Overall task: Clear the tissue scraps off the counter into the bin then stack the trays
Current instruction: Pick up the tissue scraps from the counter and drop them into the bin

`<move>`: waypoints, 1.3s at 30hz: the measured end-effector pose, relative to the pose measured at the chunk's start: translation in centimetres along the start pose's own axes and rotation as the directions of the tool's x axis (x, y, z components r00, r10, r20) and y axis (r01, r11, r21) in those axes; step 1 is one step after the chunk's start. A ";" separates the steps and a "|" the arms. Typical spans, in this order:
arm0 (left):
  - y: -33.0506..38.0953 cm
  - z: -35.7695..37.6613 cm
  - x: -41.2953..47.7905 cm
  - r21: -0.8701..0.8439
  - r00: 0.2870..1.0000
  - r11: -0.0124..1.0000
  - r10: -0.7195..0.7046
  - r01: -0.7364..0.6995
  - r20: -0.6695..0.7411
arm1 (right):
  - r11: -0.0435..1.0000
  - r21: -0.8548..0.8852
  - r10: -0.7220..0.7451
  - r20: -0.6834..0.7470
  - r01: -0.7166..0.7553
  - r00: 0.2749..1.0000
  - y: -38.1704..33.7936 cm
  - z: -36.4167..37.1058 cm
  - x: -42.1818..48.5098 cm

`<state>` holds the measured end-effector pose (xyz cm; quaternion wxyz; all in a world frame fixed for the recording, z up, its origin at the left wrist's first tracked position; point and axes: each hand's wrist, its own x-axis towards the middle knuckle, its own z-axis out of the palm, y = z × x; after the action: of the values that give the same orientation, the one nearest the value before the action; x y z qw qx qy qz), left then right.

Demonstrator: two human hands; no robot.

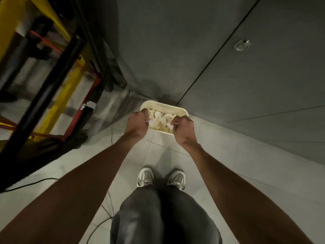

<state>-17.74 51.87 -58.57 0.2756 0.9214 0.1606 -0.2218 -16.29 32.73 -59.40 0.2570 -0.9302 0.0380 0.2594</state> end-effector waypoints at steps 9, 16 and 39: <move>-1.5 6.3 5.9 0.253 0.968 0.967 -0.034 -0.031 0.248 | 0.976 -0.216 0.035 0.243 0.019 0.969 1.0 5.4 6.3; 1.8 -1.7 -1.3 0.308 0.984 0.943 0.082 -0.128 0.160 | 0.979 -0.198 -0.027 0.082 0.043 0.996 -3.2 -2.5 -1.4; 24.3 -34.5 -28.8 -0.087 0.894 0.913 0.365 -0.398 -0.259 | 0.985 0.141 -0.017 -0.483 0.097 0.875 -16.5 -41.7 -30.6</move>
<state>-20.99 47.52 -7.80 0.3554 0.9336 0.0232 -0.0401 -19.97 24.33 -5.89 0.3211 -0.9423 0.0940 0.0090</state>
